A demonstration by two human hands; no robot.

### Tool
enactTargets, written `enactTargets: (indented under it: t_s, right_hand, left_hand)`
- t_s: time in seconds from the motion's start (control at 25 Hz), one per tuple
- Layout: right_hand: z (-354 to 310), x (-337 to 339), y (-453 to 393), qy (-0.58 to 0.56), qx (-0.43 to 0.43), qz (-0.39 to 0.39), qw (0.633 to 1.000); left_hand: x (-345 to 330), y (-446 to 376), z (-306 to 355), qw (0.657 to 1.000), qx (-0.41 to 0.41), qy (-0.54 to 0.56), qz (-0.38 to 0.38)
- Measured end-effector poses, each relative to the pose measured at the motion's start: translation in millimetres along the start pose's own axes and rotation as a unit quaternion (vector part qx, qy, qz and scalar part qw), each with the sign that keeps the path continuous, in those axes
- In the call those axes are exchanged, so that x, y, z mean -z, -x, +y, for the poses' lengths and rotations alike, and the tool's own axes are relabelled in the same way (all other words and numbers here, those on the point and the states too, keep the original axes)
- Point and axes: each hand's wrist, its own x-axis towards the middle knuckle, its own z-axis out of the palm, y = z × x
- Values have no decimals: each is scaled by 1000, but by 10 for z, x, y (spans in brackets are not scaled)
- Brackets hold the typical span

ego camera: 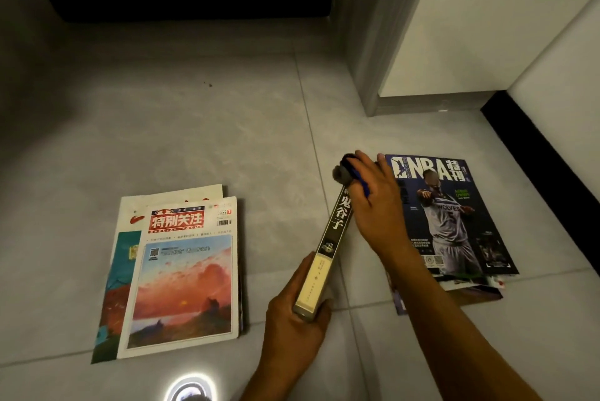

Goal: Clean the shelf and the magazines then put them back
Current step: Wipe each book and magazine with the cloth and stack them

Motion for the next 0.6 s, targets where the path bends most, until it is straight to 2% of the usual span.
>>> enactTargets:
  t_s: [0.12, 0.24, 0.32, 0.44, 0.52, 0.6]
  right_hand:
    - [-173, -142, 472, -40, 1, -15, 999]
    - [-375, -255, 1318, -4, 123, -27, 992]
    - [-300, -186, 1310, 18, 187, -45, 981]
    - [-171, -64, 689, 20, 125, -57, 990]
    - [-87, 19, 214, 9, 58, -32, 998]
    - [-51, 37, 64, 12, 26, -16, 999]
  left_hand:
    - [-22, 4, 1, 1000, 13, 17, -11]
    - [-50, 16, 57, 996, 55, 54, -42]
    - [-61, 42, 70, 998, 35, 37, -31]
    - [-69, 85, 91, 999, 16, 49, 2]
    - [-78, 56, 101, 999, 24, 38, -20]
    - [-75, 24, 140, 997, 50, 29, -52]
